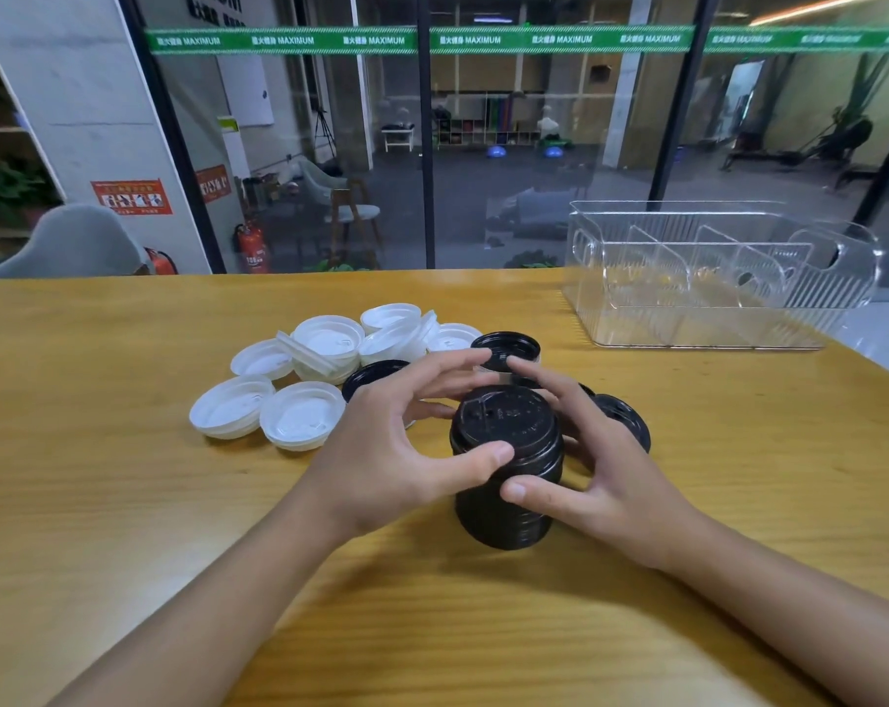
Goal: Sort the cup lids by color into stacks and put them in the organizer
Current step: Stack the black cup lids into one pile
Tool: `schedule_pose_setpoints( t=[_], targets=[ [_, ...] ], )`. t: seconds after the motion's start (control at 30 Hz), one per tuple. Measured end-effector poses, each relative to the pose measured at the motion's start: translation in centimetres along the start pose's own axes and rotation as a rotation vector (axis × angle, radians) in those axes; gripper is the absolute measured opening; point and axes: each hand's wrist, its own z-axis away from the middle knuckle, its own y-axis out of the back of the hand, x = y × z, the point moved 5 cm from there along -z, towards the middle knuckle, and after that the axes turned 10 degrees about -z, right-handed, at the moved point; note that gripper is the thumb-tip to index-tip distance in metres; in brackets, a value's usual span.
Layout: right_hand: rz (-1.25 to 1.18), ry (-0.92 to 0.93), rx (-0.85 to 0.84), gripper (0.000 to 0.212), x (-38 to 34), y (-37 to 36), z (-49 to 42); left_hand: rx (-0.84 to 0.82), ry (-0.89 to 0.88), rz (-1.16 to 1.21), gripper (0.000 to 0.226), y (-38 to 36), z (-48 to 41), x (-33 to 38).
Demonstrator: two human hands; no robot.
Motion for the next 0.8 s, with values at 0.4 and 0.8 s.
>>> schedule_pose_setpoints(
  t=[0.4, 0.8],
  targets=[
    [0.000, 0.023, -0.008, 0.078, 0.1, 0.2, 0.2, -0.001, -0.017, 0.067, 0.070, 0.0, -0.2, -0.7],
    [0.004, -0.005, -0.004, 0.067, 0.3, 0.3, 0.3, -0.070, 0.025, -0.016, 0.076, 0.0, -0.5, -1.6]
  ],
)
